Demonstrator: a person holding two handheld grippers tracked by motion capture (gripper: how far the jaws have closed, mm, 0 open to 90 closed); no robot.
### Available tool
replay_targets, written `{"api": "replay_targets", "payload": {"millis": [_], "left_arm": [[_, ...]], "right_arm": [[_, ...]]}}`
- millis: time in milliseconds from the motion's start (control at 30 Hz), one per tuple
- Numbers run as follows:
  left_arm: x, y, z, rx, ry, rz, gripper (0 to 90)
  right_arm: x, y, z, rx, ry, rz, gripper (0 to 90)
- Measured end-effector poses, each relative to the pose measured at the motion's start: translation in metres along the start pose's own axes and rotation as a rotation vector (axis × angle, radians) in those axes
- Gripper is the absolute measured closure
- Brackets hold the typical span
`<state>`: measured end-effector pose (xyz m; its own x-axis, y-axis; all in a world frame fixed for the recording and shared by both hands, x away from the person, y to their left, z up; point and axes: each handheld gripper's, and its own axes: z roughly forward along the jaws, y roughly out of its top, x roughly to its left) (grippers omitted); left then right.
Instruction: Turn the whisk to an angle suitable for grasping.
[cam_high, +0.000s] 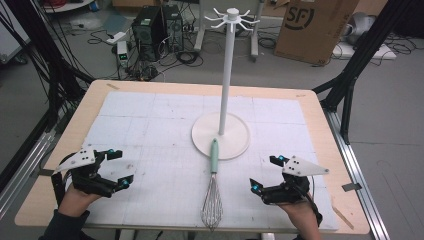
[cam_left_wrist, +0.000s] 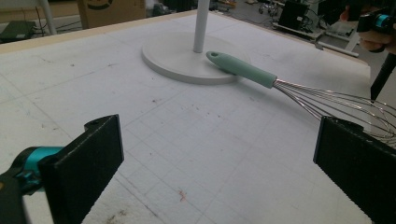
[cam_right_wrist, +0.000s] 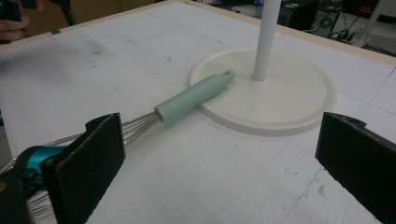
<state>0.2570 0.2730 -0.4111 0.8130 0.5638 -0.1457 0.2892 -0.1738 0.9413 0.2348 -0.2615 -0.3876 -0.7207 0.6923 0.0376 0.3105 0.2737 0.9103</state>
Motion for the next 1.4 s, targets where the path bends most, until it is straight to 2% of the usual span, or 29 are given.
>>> {"api": "replay_targets", "payload": {"millis": [200, 400, 667, 1133, 1400], "left_arm": [[0.000, -0.001, 0.001, 0.009, -0.003, -0.002, 2.2], [0.001, -0.001, 0.000, 0.009, 0.004, -0.011, 2.2], [0.000, -0.002, 0.002, 0.016, 0.005, -0.006, 2.2], [0.001, -0.002, 0.002, 0.018, 0.000, -0.012, 2.2], [0.001, -0.002, 0.002, 0.018, -0.002, -0.014, 2.2]], "right_arm": [[0.002, -0.001, 0.001, 0.018, 0.007, -0.004, 0.6], [0.004, 0.002, 0.002, 0.029, 0.014, 0.013, 0.6], [0.008, 0.005, 0.010, 0.072, 0.034, -0.006, 0.6], [0.008, 0.019, 0.029, 0.128, 0.077, -0.040, 0.6], [0.012, 0.027, 0.048, 0.169, 0.099, -0.044, 0.7]]}}
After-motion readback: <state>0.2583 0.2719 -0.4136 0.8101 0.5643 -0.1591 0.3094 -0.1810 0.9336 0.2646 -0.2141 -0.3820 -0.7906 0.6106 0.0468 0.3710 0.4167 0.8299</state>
